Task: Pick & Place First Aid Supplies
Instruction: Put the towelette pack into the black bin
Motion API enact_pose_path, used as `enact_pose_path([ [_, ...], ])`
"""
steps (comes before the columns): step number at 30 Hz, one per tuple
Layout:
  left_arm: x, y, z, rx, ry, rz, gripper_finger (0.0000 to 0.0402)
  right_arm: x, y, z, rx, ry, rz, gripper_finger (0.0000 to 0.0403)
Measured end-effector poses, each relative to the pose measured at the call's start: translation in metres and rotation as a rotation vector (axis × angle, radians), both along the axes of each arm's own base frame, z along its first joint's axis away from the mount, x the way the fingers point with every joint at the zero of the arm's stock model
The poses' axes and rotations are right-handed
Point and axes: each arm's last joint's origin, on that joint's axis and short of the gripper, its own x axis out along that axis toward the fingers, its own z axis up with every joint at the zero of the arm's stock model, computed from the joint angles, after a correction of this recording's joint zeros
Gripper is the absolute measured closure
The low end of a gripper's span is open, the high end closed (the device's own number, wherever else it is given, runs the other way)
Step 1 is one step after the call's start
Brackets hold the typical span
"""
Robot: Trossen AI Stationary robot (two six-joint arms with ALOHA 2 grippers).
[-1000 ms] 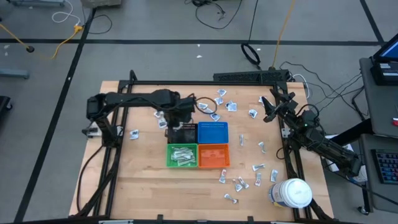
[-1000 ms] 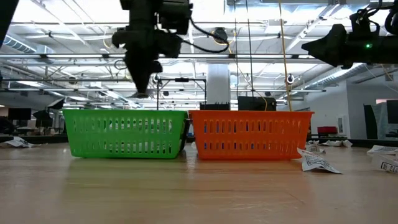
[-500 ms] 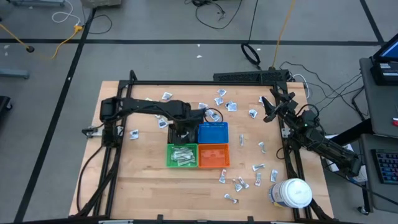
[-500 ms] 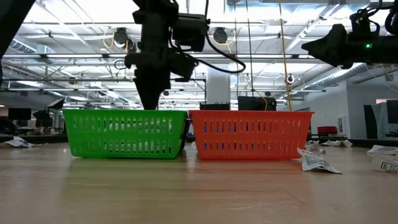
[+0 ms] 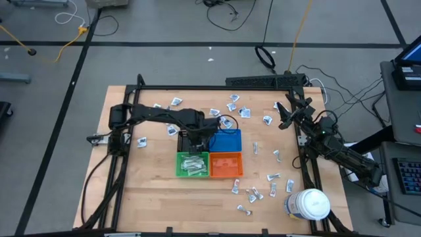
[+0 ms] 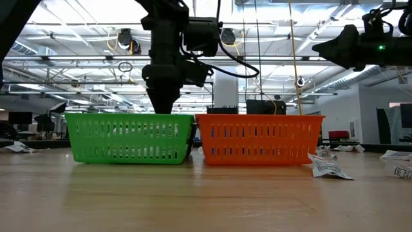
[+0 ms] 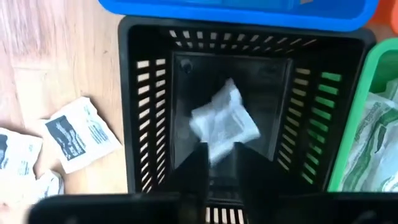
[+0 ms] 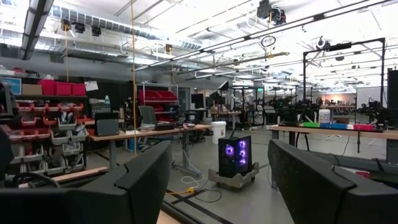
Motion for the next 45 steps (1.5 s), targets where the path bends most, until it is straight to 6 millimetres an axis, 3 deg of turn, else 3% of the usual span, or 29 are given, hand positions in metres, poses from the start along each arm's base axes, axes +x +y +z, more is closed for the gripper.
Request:
enact_pose_path([
  [7,-0.001,0.002,0.0,0.002,0.007,-0.017,0.0221,0.0,0.0,0.0,0.0,0.0,0.0,0.014],
  [13,-0.003,0.007,0.002,-0.006,0.006,0.014,0.0178,0.0,0.0,0.0,0.0,0.0,0.0,0.014],
  [21,-0.019,0.019,0.022,-0.013,0.027,0.138,0.0161,0.0,0.0,0.0,0.0,0.0,0.0,0.014],
  [32,-0.042,0.032,0.043,-0.024,0.087,0.134,0.016,0.0,0.0,0.0,0.0,0.0,0.0,0.014],
  [37,-0.066,0.029,0.039,-0.059,0.163,0.2,0.016,0.0,0.0,0.0,0.001,0.001,0.0,0.014],
  [45,-0.127,0.015,0.019,-0.083,0.26,0.179,0.016,0.0,0.0,0.0,0.0,0.001,0.0,0.014],
])
